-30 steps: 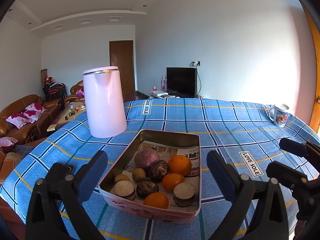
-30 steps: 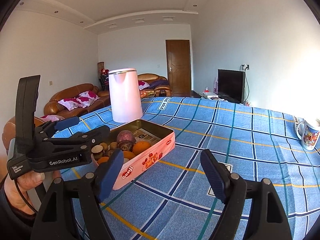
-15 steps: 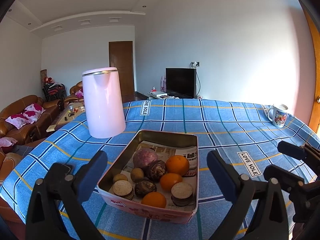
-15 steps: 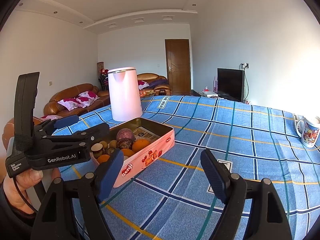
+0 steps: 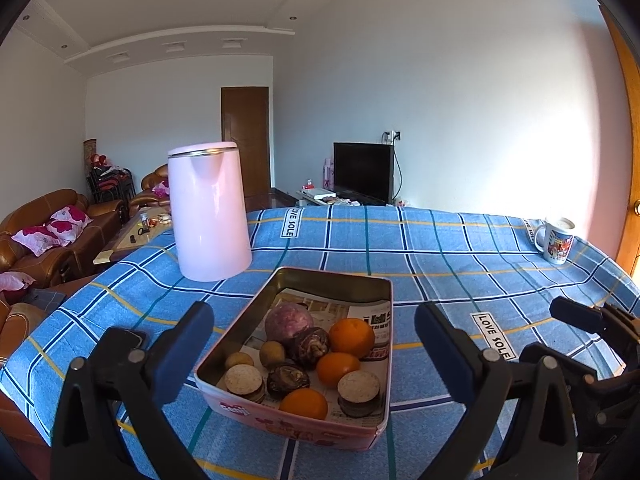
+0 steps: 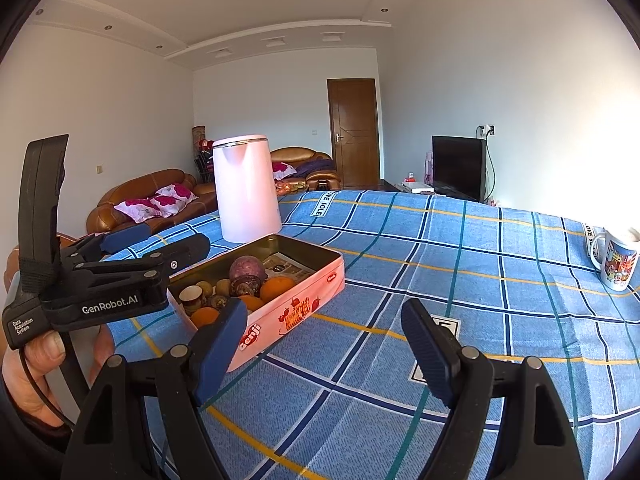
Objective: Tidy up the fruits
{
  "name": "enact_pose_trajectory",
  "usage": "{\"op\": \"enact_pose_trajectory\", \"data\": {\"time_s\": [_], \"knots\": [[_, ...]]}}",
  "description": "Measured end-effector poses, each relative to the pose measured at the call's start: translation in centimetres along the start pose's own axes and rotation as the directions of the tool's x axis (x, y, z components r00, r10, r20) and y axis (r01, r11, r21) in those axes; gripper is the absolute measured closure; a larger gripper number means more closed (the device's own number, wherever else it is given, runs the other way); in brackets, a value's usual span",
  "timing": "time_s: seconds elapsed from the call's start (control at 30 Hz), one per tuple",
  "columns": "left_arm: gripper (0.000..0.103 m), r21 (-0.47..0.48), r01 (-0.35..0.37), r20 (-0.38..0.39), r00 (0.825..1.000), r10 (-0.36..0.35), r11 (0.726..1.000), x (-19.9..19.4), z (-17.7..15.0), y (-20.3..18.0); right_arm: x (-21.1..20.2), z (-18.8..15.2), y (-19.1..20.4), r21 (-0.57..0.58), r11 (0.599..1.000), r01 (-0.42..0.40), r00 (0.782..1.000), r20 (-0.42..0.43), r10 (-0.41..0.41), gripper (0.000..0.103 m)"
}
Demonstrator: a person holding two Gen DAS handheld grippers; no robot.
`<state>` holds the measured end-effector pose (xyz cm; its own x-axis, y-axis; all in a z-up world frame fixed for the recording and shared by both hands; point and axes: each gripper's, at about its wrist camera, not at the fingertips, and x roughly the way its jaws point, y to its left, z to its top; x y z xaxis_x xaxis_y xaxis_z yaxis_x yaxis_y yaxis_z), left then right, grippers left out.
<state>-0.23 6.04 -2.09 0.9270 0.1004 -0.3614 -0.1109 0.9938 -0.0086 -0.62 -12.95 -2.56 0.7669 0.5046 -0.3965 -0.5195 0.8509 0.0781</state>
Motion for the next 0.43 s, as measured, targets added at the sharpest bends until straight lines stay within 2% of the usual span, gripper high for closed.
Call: {"op": "enact_pose_trajectory", "data": {"time_s": [0.43], "knots": [[0.0, 0.014, -0.014, -0.005, 1.0, 0.014, 1.0, 0.28, -0.3, -0.16, 0.16, -0.41, -0.56, 0.011, 1.0, 0.006, 1.0, -0.015, -0.005, 0.022]]}}
